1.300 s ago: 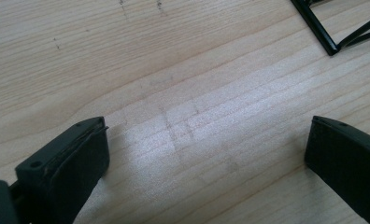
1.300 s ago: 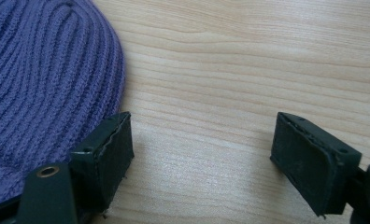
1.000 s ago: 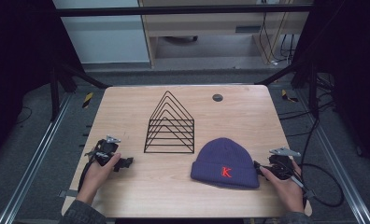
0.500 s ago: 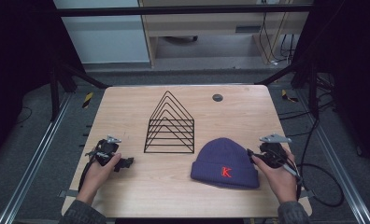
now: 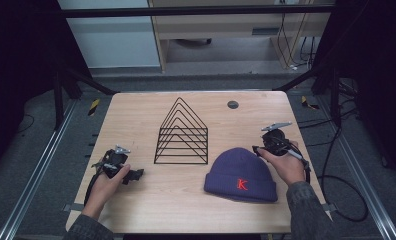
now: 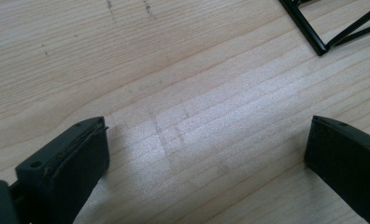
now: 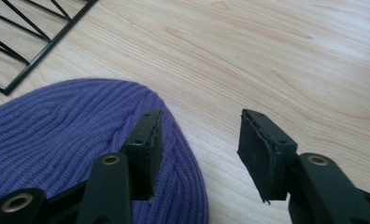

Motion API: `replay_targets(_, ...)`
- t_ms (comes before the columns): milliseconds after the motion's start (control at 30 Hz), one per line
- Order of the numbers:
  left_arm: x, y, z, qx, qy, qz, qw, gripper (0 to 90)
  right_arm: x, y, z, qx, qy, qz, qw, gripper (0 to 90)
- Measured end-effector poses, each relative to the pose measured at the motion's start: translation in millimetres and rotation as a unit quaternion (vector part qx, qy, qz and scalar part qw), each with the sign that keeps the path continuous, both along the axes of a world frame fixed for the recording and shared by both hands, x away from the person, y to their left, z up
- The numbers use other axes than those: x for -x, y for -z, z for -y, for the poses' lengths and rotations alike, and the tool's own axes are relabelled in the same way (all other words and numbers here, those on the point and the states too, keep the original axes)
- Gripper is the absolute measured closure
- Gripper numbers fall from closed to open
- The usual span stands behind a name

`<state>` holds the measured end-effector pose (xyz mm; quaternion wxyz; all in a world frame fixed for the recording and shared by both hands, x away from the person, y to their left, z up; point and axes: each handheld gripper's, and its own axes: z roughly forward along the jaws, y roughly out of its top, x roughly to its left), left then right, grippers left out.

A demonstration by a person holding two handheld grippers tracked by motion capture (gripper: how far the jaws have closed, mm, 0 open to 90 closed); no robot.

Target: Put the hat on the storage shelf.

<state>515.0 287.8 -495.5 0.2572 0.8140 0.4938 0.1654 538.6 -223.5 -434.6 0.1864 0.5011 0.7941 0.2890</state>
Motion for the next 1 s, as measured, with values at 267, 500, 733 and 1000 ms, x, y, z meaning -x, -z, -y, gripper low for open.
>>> replay_targets(267, -0.2, 0.2, 0.3, 0.001, 0.001, 0.001, 1.0, 0.0, -14.1, 8.9, -3.9, -0.008, -0.004, -0.027, 0.9996, 58.0)
replay_targets(500, 0.1, 0.6, 0.2, 0.003, 0.002, 0.003, 1.0, 0.0, -16.8, 22.4, -8.9, -0.015, -0.003, -0.046, 0.9988, 56.7)
replay_targets(733, -0.2, 0.3, 0.3, 0.001, 0.004, 0.003, 1.0, 0.0, -14.9, 33.6, -16.6, -0.029, -0.006, -0.062, 0.9976, 49.9)
replay_targets(1000, 0.1, 0.6, 1.3, 0.001, 0.005, 0.005, 1.0, 0.0, -16.3, 40.2, -24.2, -0.019, -0.02, -0.082, 0.9962, 62.3)
